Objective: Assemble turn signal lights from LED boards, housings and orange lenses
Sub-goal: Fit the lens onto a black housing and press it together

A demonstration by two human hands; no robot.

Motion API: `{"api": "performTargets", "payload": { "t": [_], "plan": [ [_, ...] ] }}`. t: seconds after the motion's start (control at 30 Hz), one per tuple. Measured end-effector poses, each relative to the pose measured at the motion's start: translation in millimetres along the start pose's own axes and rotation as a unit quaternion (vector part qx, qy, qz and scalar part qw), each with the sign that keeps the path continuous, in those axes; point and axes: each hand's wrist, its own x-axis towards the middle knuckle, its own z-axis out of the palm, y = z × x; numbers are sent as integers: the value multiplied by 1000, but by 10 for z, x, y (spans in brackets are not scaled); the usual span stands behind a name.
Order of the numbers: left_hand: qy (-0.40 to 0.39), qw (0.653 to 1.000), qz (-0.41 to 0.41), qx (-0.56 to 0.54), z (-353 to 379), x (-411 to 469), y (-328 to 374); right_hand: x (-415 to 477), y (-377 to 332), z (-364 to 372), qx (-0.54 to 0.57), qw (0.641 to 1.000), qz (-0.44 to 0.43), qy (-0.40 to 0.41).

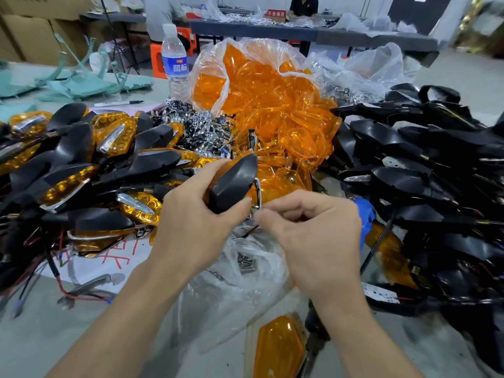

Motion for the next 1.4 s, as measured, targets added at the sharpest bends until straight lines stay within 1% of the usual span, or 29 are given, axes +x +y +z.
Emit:
{"api": "performTargets", "payload": {
  "t": [0.07,0.13,0.23,0.4,0.57,0.7,0.77,0.8,0.87,0.93,1.0,1.03,1.1,1.13,1.17,1.2,1.23,1.27,1.3,1.37,1.4],
  "plan": [
    [1,1000,11,-4,32,-42,59,31,-38,-46,112,994,-2,18],
    [-5,1000,18,-10,58,-75,114,47,-55,-44,179,984,9,5],
    [-17,1000,15,-15,87,-110,163,51,-35,-23,226,974,26,-14],
    [-14,1000,11,-14,100,-134,173,73,-54,-31,300,952,54,-11],
    [-24,999,2,-25,111,-147,175,58,-40,-25,300,951,70,-33],
    [-33,999,9,-28,111,-154,192,74,-4,1,288,955,74,-12],
    [-41,999,9,-32,113,-157,193,73,12,-6,300,950,82,-17],
    [-44,998,5,-35,117,-160,194,77,12,-12,310,945,97,-29],
    [-51,998,0,-44,117,-174,195,105,27,-40,333,927,152,-77],
    [-63,996,-3,-61,109,-176,201,137,29,-74,328,915,200,-124],
    [-83,990,-25,-114,104,-165,225,146,6,-74,295,917,218,-159],
    [-92,982,-49,-157,113,-156,249,148,-15,-68,272,925,213,-160],
    [-99,962,-111,-230,157,-127,273,134,-73,-89,207,951,186,-134],
    [-98,953,-146,-246,179,-114,270,132,-101,-127,146,969,164,-111],
    [-96,945,-181,-255,192,-101,254,137,-120,-192,52,986,137,-83],
    [-94,937,-209,-262,196,-92,233,143,-123,-286,-73,990,114,-47],
    [-91,929,-235,-272,195,-88,219,147,-118,-412,-198,974,110,-14],
    [-87,921,-253,-282,187,-83,206,134,-120,-544,-294,947,128,0],
    [-84,916,-265,-289,176,-81,192,98,-126,-662,-359,919,162,-6],
    [-86,912,-275,-292,168,-79,186,-42,-125,-803,-427,875,226,-34],
    [-90,912,-276,-292,173,-76,185,-132,-118,-827,-441,862,248,-43]
  ]
}}
